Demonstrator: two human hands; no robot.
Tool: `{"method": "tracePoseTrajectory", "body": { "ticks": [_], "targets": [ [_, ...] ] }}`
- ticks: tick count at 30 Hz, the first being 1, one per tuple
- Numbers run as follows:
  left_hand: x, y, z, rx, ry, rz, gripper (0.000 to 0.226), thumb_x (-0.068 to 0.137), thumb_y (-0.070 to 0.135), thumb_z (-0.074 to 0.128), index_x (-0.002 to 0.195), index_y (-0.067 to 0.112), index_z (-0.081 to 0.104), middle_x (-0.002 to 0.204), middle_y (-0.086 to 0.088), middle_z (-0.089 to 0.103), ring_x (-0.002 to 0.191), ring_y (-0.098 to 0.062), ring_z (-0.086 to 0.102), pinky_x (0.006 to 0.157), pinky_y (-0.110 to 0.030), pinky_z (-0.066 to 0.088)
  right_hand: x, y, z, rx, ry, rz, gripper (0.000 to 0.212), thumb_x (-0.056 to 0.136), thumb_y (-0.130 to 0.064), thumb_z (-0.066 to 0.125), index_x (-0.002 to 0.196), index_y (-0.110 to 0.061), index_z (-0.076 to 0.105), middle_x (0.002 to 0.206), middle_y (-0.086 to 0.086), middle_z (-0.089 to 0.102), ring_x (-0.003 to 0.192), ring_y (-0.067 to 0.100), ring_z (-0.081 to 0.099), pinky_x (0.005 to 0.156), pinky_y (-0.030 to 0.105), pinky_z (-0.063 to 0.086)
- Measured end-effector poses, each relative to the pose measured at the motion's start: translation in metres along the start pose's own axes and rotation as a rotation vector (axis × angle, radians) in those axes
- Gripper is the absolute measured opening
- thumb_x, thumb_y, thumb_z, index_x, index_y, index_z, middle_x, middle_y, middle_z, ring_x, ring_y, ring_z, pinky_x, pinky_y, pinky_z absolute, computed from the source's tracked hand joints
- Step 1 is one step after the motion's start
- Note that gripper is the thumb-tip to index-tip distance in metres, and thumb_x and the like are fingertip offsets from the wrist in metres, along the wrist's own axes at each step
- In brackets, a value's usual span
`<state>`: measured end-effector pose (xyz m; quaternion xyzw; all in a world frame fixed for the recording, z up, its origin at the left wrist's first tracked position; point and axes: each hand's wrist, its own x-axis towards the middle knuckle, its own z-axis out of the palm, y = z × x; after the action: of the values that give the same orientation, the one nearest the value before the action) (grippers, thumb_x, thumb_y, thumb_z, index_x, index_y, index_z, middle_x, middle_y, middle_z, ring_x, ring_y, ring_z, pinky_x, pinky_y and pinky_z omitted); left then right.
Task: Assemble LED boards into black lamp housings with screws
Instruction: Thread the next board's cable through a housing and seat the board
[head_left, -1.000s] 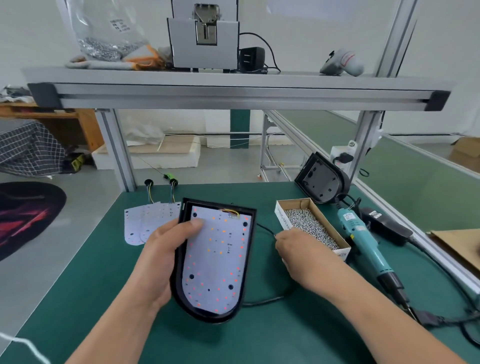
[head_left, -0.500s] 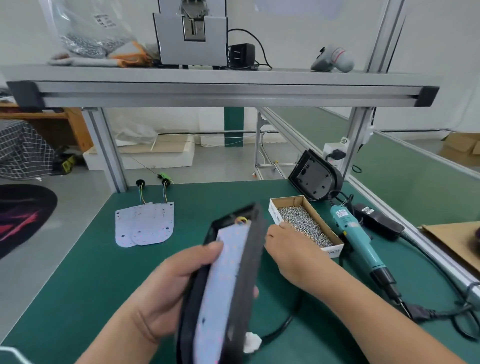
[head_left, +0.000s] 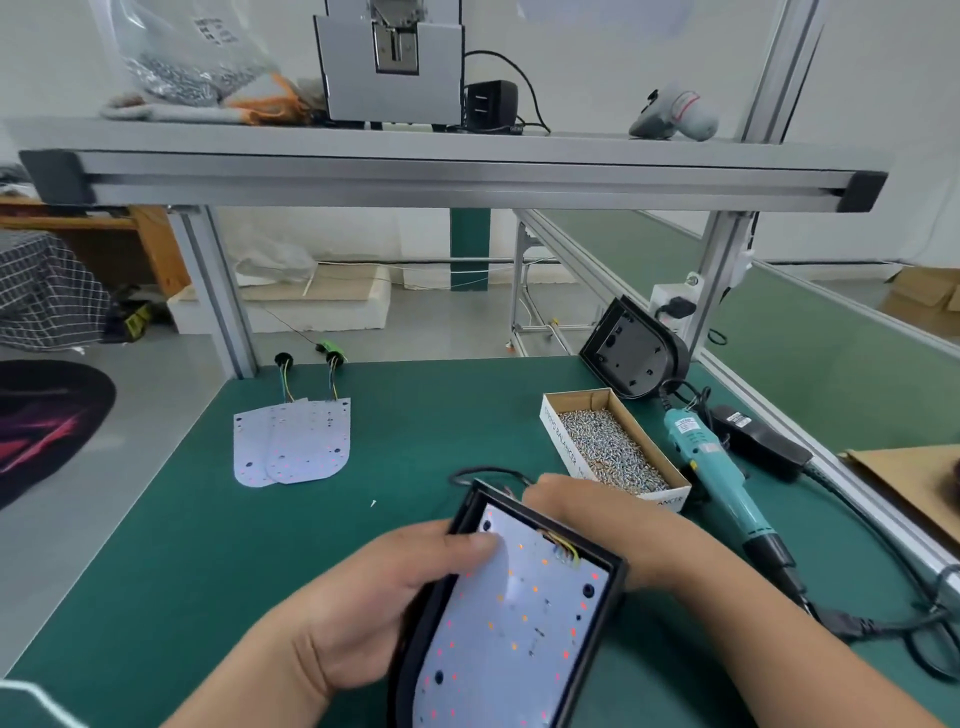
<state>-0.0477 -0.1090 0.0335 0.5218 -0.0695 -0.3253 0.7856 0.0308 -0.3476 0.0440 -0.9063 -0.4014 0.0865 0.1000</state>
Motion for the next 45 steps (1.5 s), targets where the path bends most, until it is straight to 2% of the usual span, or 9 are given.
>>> {"method": "tracePoseTrajectory", "body": {
  "ticks": [4, 8, 19, 23, 26, 31, 37, 41, 45],
  "targets": [
    [0.0, 0.009, -0.01, 0.027, 0.118, 0.031, 0.044, 0.096, 0.025, 0.066, 0.132, 0.0, 0.07, 0.138, -0.026, 0.067, 0.119, -0.04, 0.071, 0.096, -0.046, 0.058, -0.013, 0.002, -0.003, 0.322, -0.043, 0.108, 0.043, 0.076, -0.057, 0.067, 0.102, -0.022, 0.063, 0.1, -0.008, 0.065, 0.092, 0.011, 0.065, 0.083, 0.038, 0.055],
    [0.002, 0.011, -0.014, 0.005, 0.208, 0.026, 0.039, 0.093, 0.028, 0.067, 0.124, 0.007, 0.076, 0.136, -0.024, 0.069, 0.121, -0.041, 0.07, 0.097, -0.049, 0.06, -0.014, 0.0, -0.004, 0.459, -0.101, 0.069, 0.037, 0.078, -0.034, 0.089, 0.106, -0.037, 0.066, 0.103, -0.019, 0.073, 0.092, 0.003, 0.069, 0.084, 0.023, 0.056],
    [0.016, 0.0, -0.012, -0.017, 0.375, 0.103, 0.041, 0.096, 0.032, 0.065, 0.125, 0.004, 0.074, 0.128, -0.024, 0.073, 0.115, -0.045, 0.072, 0.092, -0.056, 0.062, 0.009, 0.0, 0.034, 0.333, 0.239, 0.056, 0.028, 0.088, -0.029, 0.064, 0.117, -0.032, 0.065, 0.114, -0.02, 0.071, 0.103, -0.001, 0.066, 0.092, 0.035, 0.057],
    [0.019, -0.007, -0.007, 0.027, 0.319, 0.066, 0.038, 0.096, 0.032, 0.07, 0.121, 0.004, 0.076, 0.128, -0.027, 0.072, 0.113, -0.046, 0.072, 0.088, -0.05, 0.062, 0.021, 0.009, 0.028, 0.825, 0.551, 0.215, 0.021, 0.091, -0.025, 0.069, 0.109, -0.034, 0.061, 0.082, -0.003, 0.058, 0.07, 0.02, 0.055, 0.07, 0.033, 0.049],
    [0.022, -0.009, -0.009, 0.032, 0.271, 0.071, 0.042, 0.095, 0.03, 0.07, 0.124, 0.001, 0.074, 0.13, -0.03, 0.07, 0.112, -0.047, 0.072, 0.089, -0.049, 0.06, 0.04, 0.004, 0.025, 1.224, 0.518, 0.35, 0.021, 0.092, -0.038, 0.08, 0.107, -0.048, 0.069, 0.106, -0.002, 0.058, 0.072, 0.008, 0.061, 0.069, 0.019, 0.051],
    [0.024, -0.011, -0.018, -0.004, 0.311, 0.085, 0.045, 0.091, 0.03, 0.071, 0.121, -0.002, 0.074, 0.123, -0.032, 0.072, 0.099, -0.043, 0.076, 0.078, -0.044, 0.062, 0.022, 0.007, 0.038, 0.629, 0.312, 0.031, 0.048, 0.101, -0.021, 0.063, 0.14, -0.047, 0.054, 0.14, -0.03, 0.057, 0.131, -0.004, 0.055, 0.106, 0.017, 0.045],
    [0.028, -0.008, -0.029, -0.229, 0.523, 0.108, 0.05, 0.077, 0.041, 0.073, 0.102, -0.002, 0.083, 0.101, -0.025, 0.077, 0.071, -0.039, 0.075, 0.059, -0.042, 0.061, 0.021, 0.008, 0.028, 0.604, 0.386, 0.085, 0.013, 0.106, -0.021, 0.062, 0.107, -0.033, 0.058, 0.099, -0.005, 0.073, 0.094, 0.023, 0.067, 0.091, 0.051, 0.053],
    [0.029, -0.006, -0.033, -0.279, 0.551, 0.148, 0.047, 0.075, 0.044, 0.075, 0.093, 0.002, 0.085, 0.089, -0.021, 0.077, 0.064, -0.034, 0.073, 0.054, -0.038, 0.06, 0.02, 0.005, 0.03, 0.661, 0.436, 0.011, 0.005, 0.106, -0.017, 0.062, 0.108, -0.014, 0.059, 0.103, -0.025, 0.07, 0.089, 0.019, 0.071, 0.089, 0.034, 0.055],
    [0.027, -0.006, -0.033, -0.297, 0.524, 0.183, 0.047, 0.074, 0.049, 0.077, 0.089, 0.004, 0.085, 0.08, -0.019, 0.074, 0.059, -0.033, 0.071, 0.051, -0.039, 0.058, 0.023, 0.006, 0.026, 0.563, 0.477, 0.03, 0.015, 0.106, -0.022, 0.062, 0.092, -0.029, 0.058, 0.078, -0.008, 0.071, 0.075, 0.008, 0.063, 0.071, 0.032, 0.05]
  ]
}}
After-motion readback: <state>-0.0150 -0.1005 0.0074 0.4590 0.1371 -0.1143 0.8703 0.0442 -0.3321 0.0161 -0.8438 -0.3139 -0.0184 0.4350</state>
